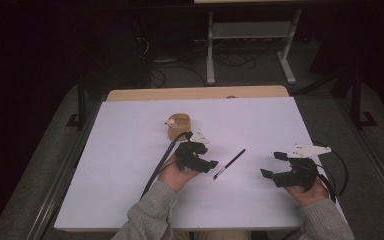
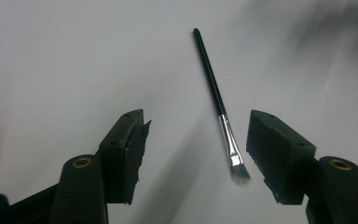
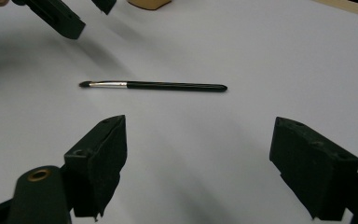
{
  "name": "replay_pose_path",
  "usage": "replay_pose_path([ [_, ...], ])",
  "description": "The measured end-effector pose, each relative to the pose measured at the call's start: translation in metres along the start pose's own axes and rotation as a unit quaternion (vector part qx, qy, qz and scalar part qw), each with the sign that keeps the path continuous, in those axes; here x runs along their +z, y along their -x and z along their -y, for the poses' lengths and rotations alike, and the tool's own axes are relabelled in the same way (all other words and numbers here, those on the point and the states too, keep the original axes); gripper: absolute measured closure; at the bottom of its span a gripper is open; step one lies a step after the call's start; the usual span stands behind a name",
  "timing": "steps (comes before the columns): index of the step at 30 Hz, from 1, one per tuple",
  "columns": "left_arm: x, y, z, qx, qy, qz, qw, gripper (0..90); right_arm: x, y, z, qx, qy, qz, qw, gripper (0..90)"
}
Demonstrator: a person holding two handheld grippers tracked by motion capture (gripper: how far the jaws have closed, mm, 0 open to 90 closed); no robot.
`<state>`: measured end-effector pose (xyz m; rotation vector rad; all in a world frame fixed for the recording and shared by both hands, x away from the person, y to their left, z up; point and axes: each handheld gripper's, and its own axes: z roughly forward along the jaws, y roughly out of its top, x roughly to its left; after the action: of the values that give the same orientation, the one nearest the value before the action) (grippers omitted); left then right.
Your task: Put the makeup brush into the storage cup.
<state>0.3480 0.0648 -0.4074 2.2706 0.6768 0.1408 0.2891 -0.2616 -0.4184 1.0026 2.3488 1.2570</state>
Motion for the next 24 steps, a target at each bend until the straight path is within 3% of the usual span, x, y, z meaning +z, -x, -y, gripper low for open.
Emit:
replay_pose_path([
  [7, 0.015, 0.004, -0.006, 0.002, -0.022, 0.003, 0.9997, 45.0, 0.000, 0.000, 0.000, 0.003, 0.000, 0.000, 1.0000, 17.8],
  [9, 0.025, 0.006, -0.006, -0.011, -0.027, 0.010, 0.9995, 47.7, 0.000, 0.000, -0.001, 0.000, 0.001, 0.001, 1.0000, 17.8],
  [11, 0.030, 0.007, -0.006, -0.011, -0.037, 0.011, 0.9992, 50.0, 0.000, 0.000, -0.001, 0.001, 0.003, 0.001, 1.0000, 17.8],
  [14, 0.035, 0.008, -0.006, 0.002, -0.057, 0.010, 0.9983, 53.0, 0.000, 0.001, 0.000, 0.002, -0.001, 0.001, 1.0000, 17.8],
  [17, 0.040, 0.012, -0.007, -0.005, -0.052, 0.012, 0.9986, 57.1, 0.001, 0.000, 0.000, 0.001, -0.002, 0.000, 1.0000, 17.9],
  [24, 0.045, 0.017, -0.008, 0.007, -0.070, 0.004, 0.9975, 63.7, 0.002, 0.000, -0.001, -0.002, -0.003, 0.000, 1.0000, 17.9],
])
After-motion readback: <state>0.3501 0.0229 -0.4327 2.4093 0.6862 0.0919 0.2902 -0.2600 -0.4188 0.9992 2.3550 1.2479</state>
